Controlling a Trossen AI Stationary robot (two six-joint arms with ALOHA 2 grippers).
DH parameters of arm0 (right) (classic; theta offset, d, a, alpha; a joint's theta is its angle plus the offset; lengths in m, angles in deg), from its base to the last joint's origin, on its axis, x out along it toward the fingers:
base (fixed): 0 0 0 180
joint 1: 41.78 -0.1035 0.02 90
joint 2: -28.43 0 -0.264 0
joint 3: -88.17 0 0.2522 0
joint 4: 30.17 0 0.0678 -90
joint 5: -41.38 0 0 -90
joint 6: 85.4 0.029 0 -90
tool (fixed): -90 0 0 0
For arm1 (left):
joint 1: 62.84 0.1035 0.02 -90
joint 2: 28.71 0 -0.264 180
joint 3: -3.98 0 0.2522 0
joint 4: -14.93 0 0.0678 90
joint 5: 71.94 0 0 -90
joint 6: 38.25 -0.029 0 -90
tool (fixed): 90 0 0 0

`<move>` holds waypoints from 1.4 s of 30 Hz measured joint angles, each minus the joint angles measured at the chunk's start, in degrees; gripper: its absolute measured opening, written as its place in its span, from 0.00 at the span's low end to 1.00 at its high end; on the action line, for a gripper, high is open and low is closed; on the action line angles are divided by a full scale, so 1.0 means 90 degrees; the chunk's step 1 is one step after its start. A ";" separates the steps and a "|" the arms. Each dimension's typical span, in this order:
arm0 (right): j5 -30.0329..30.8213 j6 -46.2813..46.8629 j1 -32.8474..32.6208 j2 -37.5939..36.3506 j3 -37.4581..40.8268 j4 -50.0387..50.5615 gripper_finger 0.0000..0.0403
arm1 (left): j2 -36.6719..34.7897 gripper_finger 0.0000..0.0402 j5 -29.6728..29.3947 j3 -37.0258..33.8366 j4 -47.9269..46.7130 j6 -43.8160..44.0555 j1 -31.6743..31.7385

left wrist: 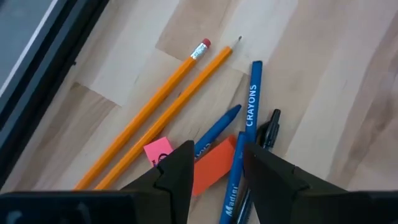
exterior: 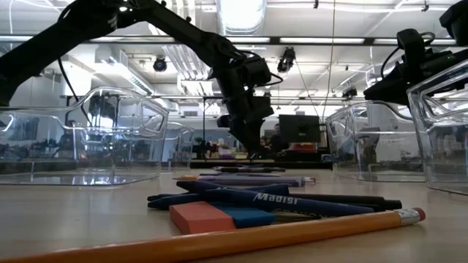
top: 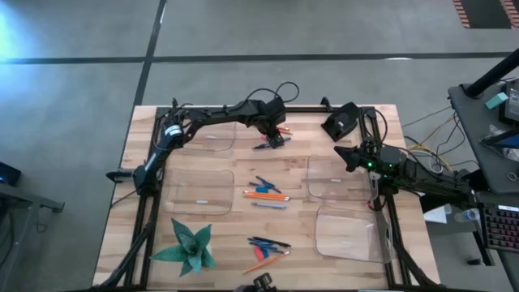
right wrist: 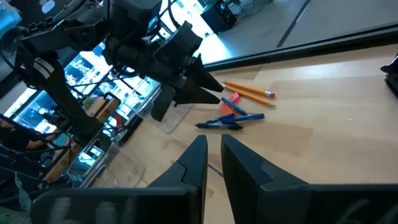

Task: Sort crayons/erasers/pens/pencils in bins
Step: Put the blue crayon into the middle left transparent bin

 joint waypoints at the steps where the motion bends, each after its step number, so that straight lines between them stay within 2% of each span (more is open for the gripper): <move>1: 0.0001 0.0000 0.0001 0.0000 0.0000 0.0000 0.10 | 0.0021 0.31 -0.0020 0.0000 0.0007 0.0000 0.0000; 16: -0.0001 0.0000 -0.0001 -0.0001 0.0000 0.0000 0.10 | 0.0057 0.31 -0.0112 -0.0032 -0.0455 0.0214 0.0005; 28: -0.0001 0.0000 -0.0001 -0.0001 -0.0001 0.0000 0.10 | 0.0196 0.31 -0.0108 -0.0032 -0.0550 -0.0086 0.0155; 35: -0.0001 0.0000 0.0001 0.0000 0.0001 0.0000 0.10 | 0.0193 0.31 0.0268 -0.0033 -0.1184 0.0449 0.0160; 42: -0.0001 0.0000 -0.0001 0.0001 0.0002 0.0000 0.10 | 0.0188 0.31 0.0508 -0.0034 -0.1188 0.0546 0.0146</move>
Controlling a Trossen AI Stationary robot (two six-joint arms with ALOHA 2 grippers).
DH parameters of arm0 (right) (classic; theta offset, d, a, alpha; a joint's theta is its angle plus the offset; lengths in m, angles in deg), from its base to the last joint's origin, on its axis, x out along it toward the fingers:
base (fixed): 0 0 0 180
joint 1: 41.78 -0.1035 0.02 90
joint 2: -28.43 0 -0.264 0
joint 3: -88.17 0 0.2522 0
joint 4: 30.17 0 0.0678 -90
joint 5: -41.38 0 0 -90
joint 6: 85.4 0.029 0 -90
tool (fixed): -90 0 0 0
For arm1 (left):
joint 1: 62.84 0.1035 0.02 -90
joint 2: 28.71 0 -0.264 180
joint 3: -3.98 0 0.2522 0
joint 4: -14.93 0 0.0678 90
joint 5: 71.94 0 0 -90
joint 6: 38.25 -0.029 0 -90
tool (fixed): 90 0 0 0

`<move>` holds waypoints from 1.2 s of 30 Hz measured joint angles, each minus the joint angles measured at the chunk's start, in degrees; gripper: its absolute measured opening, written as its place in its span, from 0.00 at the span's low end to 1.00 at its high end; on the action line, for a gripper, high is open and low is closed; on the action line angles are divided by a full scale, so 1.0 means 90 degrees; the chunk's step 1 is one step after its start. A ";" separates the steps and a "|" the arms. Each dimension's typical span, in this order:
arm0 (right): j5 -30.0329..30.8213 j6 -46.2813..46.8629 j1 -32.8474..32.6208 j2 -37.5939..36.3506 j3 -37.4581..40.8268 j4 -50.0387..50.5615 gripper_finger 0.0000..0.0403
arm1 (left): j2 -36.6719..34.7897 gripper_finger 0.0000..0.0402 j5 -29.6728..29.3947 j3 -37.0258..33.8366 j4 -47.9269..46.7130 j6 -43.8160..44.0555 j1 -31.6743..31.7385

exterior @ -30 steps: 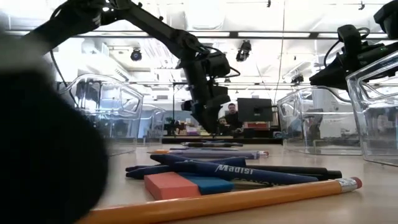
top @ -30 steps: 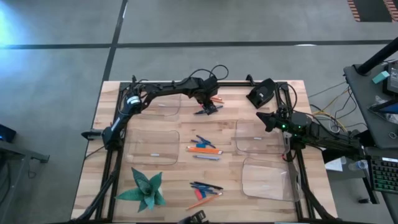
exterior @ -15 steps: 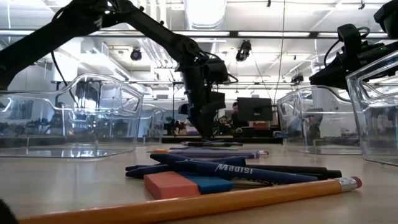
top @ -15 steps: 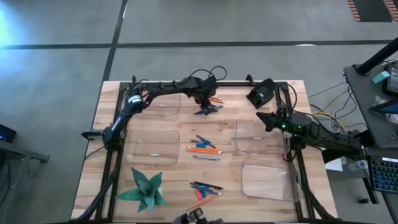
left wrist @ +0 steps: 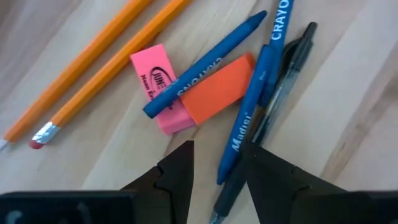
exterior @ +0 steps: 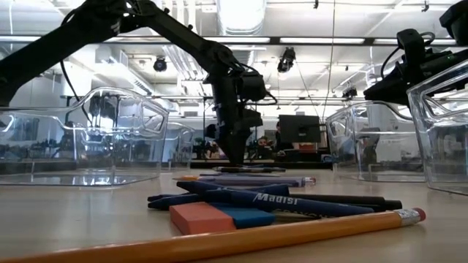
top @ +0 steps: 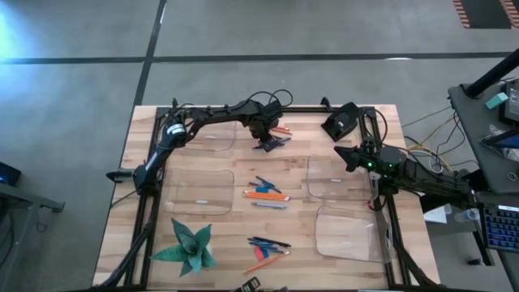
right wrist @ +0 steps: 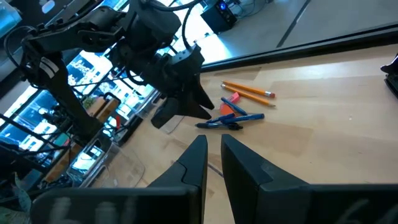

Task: Sort crayons/erasers/pens/pencils in bins
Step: Put the blue crayon into the middle left transparent bin

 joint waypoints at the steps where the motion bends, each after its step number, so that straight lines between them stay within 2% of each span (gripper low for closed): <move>1: 0.0002 0.0000 0.0000 -0.0002 -0.0002 0.0000 0.10 | 0.0000 0.31 0.0029 0.0000 0.0009 0.0002 -0.0011; 10: 0.0000 0.0000 0.0002 0.0000 0.0000 0.0000 0.10 | 0.0000 0.31 -0.0343 0.0000 0.0131 -0.0003 -0.0215; 16: 0.0002 0.0000 0.0002 -0.0002 -0.0002 0.0000 0.10 | 0.0000 0.31 -0.0360 0.0000 0.0186 0.0006 -0.0222; 36: 0.0000 0.0000 0.0002 -0.0001 -0.0002 0.0000 0.10 | -0.0100 0.31 -0.0570 0.0005 0.1965 0.0182 -0.0227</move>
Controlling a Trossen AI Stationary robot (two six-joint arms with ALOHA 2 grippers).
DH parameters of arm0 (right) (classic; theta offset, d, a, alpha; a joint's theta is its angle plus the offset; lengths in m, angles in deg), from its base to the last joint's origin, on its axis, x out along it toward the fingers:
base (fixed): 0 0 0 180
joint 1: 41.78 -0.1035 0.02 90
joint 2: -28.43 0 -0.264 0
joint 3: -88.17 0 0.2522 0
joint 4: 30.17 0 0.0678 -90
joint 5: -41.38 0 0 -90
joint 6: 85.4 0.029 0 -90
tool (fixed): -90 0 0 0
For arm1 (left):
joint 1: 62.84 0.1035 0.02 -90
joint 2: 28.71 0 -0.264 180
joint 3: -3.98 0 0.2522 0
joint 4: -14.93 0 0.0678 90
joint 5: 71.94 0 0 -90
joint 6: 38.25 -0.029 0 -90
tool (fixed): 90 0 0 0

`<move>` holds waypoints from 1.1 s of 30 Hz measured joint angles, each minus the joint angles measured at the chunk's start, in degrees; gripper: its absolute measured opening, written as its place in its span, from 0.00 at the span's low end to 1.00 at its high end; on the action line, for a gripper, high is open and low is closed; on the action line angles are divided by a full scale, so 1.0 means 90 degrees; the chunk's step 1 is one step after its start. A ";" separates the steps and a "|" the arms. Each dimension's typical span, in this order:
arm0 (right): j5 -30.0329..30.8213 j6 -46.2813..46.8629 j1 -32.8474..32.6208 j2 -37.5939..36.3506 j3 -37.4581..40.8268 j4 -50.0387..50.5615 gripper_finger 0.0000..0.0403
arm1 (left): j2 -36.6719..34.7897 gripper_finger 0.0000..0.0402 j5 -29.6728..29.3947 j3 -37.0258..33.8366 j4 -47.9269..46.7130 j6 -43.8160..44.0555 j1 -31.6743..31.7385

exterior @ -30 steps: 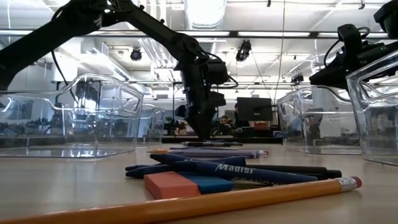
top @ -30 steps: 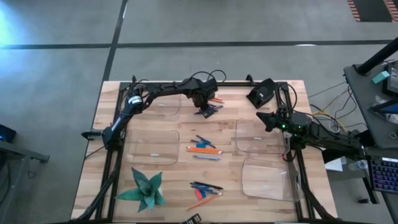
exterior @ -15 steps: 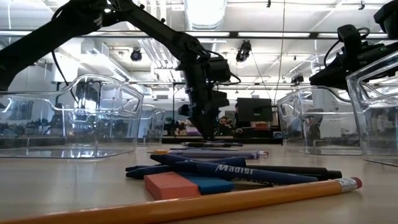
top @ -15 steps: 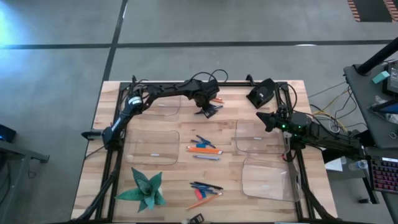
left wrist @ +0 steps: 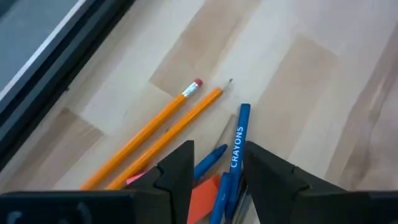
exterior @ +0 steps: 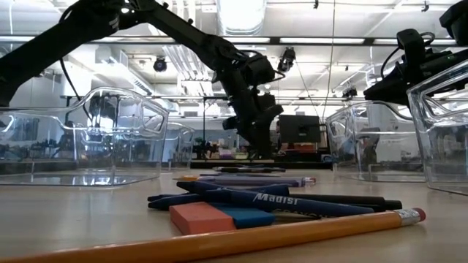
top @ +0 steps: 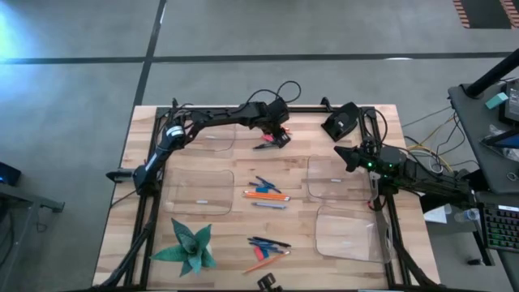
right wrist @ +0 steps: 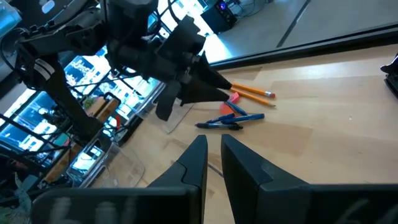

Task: Sort crayons/erasers/pens/pencils in bins
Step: Put the blue crayon into the middle left transparent bin

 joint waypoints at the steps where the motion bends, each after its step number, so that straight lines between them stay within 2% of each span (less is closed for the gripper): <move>1: 0.0002 0.0000 -0.0002 -0.0001 0.0002 0.0000 0.10 | -0.0002 0.31 -0.0058 0.0000 0.0010 0.0099 0.0000; 8: 0.0002 0.0000 -0.0002 0.0000 0.0001 -0.0002 0.10 | -0.0002 0.31 -0.0098 0.0000 0.0015 0.0157 -0.0002; 11: 0.0226 -0.0370 0.0000 0.0000 0.0000 -0.0022 0.10 | -0.0002 0.31 0.0013 0.0000 -0.0035 0.0152 0.0002; 15: 0.0757 -0.0493 0.0000 -0.0001 0.0000 -0.0201 0.10 | -0.0064 0.31 0.0879 0.0000 -0.0266 0.0219 0.0002; 18: 0.0985 -0.0505 0.0000 0.0001 0.0002 -0.0323 0.10 | -0.0103 0.31 0.1422 0.0007 -0.0363 0.0796 -0.0026; 22: 0.1376 -0.0548 0.0000 0.0001 0.0002 -0.0784 0.10 | -0.0104 0.31 0.1449 0.0007 -0.0619 0.1230 -0.0082; 28: 0.1399 -0.0604 0.0000 0.0001 0.0000 -0.1344 0.10 | -0.0104 0.31 0.1466 0.0003 -0.1226 0.1327 -0.0202; 33: 0.1385 -0.0597 0.0000 0.0001 0.0001 -0.1340 0.10 | -0.0104 0.31 0.1487 -0.0002 -0.1214 0.1422 -0.0340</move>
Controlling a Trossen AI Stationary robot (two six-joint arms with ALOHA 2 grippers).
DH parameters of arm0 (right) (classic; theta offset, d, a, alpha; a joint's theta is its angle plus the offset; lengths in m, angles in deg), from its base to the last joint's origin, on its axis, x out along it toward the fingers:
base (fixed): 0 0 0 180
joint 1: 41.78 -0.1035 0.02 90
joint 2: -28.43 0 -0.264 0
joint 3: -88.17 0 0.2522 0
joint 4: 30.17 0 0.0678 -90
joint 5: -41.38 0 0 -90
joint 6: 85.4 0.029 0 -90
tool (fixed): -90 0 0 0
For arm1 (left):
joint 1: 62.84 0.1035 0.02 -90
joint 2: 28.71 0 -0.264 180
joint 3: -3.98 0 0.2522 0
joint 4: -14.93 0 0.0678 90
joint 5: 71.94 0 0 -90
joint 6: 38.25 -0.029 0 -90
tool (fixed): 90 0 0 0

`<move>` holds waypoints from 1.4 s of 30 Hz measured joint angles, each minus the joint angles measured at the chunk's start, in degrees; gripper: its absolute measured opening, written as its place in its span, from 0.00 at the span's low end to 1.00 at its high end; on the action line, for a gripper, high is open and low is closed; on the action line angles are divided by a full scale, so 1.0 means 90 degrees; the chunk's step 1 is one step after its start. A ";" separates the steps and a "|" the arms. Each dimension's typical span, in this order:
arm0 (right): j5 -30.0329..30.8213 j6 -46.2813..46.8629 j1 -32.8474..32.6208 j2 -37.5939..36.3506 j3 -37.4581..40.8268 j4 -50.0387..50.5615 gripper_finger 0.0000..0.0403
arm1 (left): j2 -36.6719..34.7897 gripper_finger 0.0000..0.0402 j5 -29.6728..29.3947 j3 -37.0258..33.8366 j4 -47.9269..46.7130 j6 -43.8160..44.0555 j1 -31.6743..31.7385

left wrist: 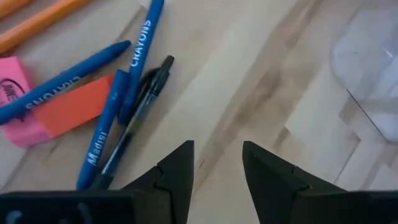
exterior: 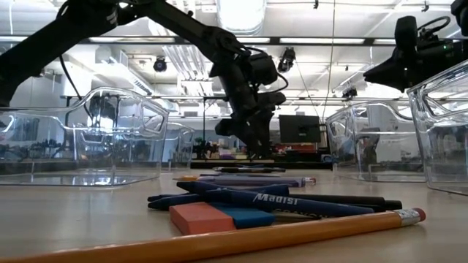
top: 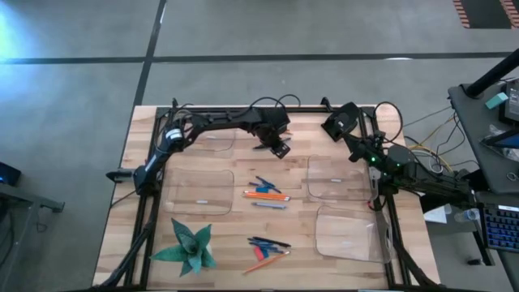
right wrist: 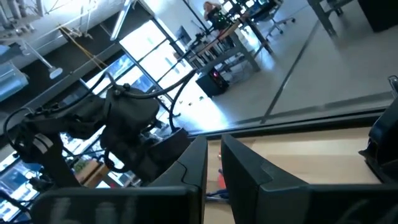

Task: Sort crayons/erasers/pens/pencils in bins
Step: Put the blue crayon into the middle left transparent bin

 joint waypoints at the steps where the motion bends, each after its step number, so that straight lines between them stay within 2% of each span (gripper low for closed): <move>1: -0.0001 0.0001 0.0000 0.0000 -0.0001 0.0001 0.10 | 0.0000 0.31 -0.0067 0.0000 0.0043 0.0149 -0.0015; 5: -0.0061 0.0106 0.0000 0.0002 0.0000 -0.0001 0.10 | 0.0000 0.31 -0.0285 0.0000 0.0030 0.1116 -0.0043; 10: -0.0061 0.0100 0.0000 0.0002 0.0001 0.0004 0.10 | 0.0000 0.31 0.0060 0.0000 0.0052 0.1178 -0.0085; 17: -0.0061 0.0119 0.0000 0.0002 -0.0001 0.0001 0.10 | 0.0000 0.31 0.0130 0.0000 0.0191 0.1301 -0.0155; 21: -0.0061 0.0104 0.0000 0.0002 -0.0001 0.0004 0.10 | 0.0000 0.31 0.0936 0.0000 0.0242 0.1139 -0.0196; 27: -0.0060 0.0102 0.0000 0.0002 0.0000 0.0008 0.10 | -0.0040 0.31 0.1484 -0.0002 0.0453 0.0134 -0.0701; 30: -0.0059 0.0102 0.0000 0.0002 0.0000 0.0011 0.10 | -0.0061 0.31 0.1474 -0.0002 0.0597 -0.0110 -0.1033; 33: -0.0059 0.0102 0.0000 0.0002 0.0001 0.0011 0.10 | -0.0044 0.31 0.0931 -0.0002 0.0514 -0.0274 -0.1305; 37: -0.0059 0.0102 0.0000 0.0005 0.0000 0.0011 0.10 | -0.0022 0.31 0.0055 -0.0006 0.0188 -0.1089 -0.1643; 42: -0.0059 0.0102 0.0000 0.0005 0.0001 0.0011 0.10 | -0.0022 0.31 -0.0141 -0.0006 -0.0173 -0.2767 -0.2052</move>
